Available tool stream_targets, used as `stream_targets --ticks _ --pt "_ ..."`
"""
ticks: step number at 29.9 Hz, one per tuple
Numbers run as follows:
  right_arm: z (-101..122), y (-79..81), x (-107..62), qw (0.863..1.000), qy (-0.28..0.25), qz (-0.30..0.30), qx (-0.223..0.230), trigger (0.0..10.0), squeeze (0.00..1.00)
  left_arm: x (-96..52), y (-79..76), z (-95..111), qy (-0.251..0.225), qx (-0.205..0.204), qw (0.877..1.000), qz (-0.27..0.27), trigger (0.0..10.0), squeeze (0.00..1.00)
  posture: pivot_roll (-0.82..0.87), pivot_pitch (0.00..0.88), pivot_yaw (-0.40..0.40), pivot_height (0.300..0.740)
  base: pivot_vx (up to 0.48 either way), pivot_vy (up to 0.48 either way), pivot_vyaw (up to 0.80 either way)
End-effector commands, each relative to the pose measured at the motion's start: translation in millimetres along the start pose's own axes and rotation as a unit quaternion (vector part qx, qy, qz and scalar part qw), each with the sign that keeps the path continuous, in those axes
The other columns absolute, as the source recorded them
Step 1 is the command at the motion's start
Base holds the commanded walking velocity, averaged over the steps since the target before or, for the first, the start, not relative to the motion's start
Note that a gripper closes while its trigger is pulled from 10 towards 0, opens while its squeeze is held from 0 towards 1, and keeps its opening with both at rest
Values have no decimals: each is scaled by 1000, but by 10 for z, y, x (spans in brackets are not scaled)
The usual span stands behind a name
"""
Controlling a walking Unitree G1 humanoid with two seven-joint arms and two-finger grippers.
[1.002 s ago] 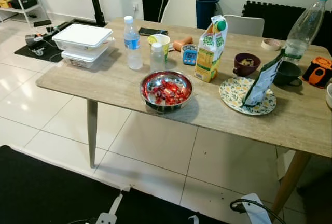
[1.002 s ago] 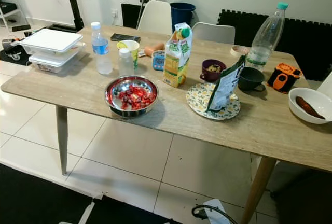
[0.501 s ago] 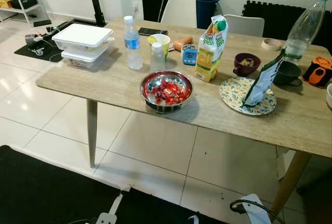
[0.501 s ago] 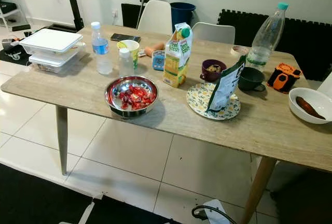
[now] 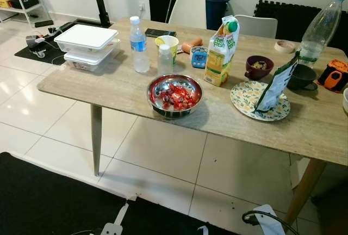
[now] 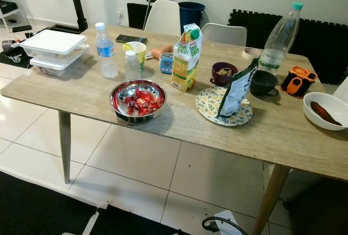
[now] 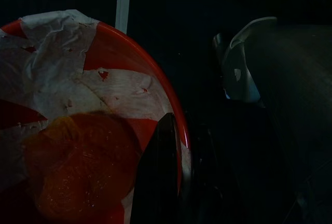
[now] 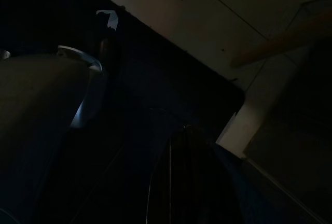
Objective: Restocking fridge
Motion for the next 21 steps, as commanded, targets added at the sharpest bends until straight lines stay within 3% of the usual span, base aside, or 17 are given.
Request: stream_targets --ticks 1,21 --pt "-79 -23 -11 1000 14 -3 -4 10000 0 3 -134 -77 12 1 1000 -22 10000 0 -49 88 -36 740 0 0 0" --pt "-58 -55 -11 1000 11 -7 -3 10000 0 2 -145 -84 12 -1 1000 -23 10000 0 -54 90 -34 740 0 0 0"
Point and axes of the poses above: a point about 5 cm out from each wrist's last joint towards the gripper, its own x axis pointing out of the wrist towards the gripper, its own z axis along the axis of the wrist's last joint, y = z × x, the point moved 1 cm from there along x, pointing out of the wrist towards the gripper, and after that the axes turned 2 degrees about x, right-handed, at the moved point
